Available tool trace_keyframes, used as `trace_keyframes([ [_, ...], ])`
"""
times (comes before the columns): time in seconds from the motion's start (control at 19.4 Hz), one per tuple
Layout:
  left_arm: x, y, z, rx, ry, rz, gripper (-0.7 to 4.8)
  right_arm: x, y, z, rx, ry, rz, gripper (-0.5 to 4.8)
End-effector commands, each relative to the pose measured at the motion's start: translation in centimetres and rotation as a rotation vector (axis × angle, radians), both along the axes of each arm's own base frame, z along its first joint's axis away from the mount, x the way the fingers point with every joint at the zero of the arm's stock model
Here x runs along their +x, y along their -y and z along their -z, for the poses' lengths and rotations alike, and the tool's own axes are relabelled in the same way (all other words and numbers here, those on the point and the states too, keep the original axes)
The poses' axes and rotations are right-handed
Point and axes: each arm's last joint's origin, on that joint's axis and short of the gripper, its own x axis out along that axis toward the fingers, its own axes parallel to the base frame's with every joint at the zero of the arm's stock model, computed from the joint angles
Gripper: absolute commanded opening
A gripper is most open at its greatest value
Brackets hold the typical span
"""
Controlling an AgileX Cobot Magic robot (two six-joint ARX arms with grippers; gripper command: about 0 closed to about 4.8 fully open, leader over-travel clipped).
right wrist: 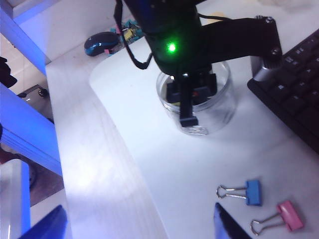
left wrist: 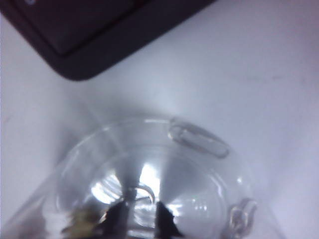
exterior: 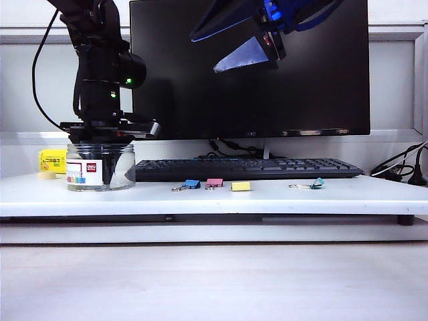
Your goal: Take the clips out of the round transparent plastic box and place them on the table.
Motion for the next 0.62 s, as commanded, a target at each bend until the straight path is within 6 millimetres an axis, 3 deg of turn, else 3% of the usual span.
trace_keyframes([
  [0.05, 0.4, 0.2, 0.7, -0.011, -0.001, -0.005, 0.89, 0.0, 0.0, -0.4, 0.011, 0.023, -0.007, 3.78],
  [0.31, 0.9, 0.3, 1.8, -0.003, -0.005, -0.01, 0.87, 0.0, 0.0, -0.4, 0.011, 0.024, -0.007, 3.78],
  [0.46, 1.2, 0.4, 2.2, 0.015, 0.007, -0.028, 0.22, 0.0, 0.0, -0.4, 0.011, 0.024, -0.007, 3.78],
  [0.62, 1.3, 0.4, 2.2, 0.014, 0.023, -0.029, 0.16, 0.0, 0.0, -0.4, 0.013, 0.028, -0.007, 3.78],
])
